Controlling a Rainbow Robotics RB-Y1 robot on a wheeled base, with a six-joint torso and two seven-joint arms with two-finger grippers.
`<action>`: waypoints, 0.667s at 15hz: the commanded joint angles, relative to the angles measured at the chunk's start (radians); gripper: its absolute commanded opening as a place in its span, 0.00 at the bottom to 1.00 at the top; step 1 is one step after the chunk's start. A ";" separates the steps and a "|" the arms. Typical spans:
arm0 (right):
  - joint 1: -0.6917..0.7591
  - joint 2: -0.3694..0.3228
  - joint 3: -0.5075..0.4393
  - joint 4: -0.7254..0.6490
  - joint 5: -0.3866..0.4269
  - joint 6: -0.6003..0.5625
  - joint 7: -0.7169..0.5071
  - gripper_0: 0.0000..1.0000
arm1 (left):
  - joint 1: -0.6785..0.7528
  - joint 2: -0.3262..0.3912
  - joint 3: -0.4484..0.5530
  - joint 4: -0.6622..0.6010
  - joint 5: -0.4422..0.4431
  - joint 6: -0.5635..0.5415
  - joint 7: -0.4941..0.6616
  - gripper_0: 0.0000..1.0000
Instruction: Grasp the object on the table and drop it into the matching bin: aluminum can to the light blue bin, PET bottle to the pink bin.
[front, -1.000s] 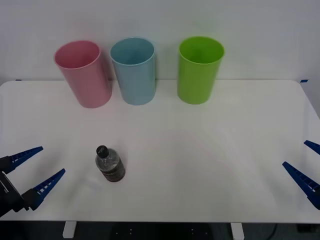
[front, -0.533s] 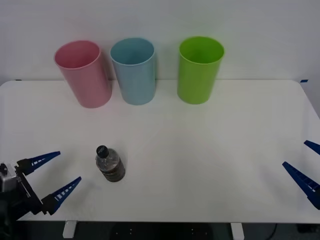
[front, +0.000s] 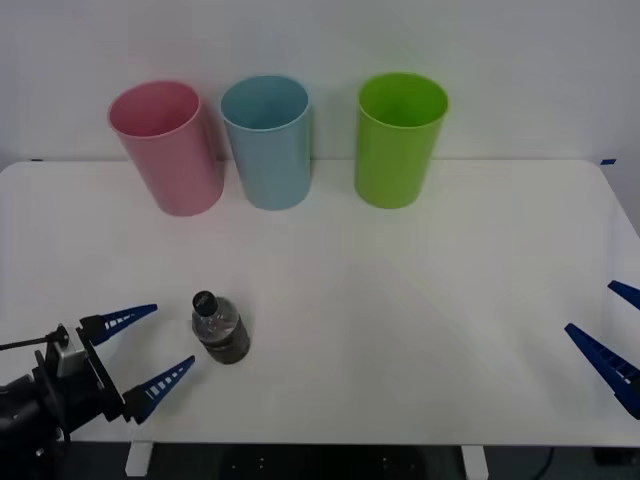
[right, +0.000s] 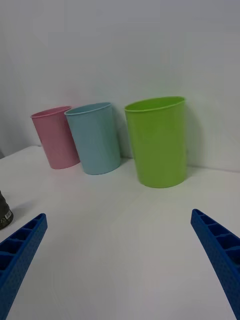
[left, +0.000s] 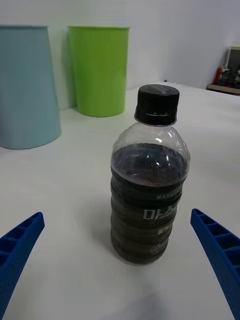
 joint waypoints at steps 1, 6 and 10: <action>0.000 0.000 0.000 0.000 0.000 0.000 0.000 1.00 | -0.013 -0.008 -0.023 0.008 0.001 0.000 0.000 1.00; 0.000 0.000 0.000 0.000 0.000 0.000 0.000 1.00 | -0.023 -0.069 -0.028 0.008 -0.035 0.001 -0.006 1.00; 0.000 0.000 0.000 0.000 0.000 0.000 0.000 1.00 | -0.036 -0.113 -0.028 0.008 -0.075 0.009 -0.011 1.00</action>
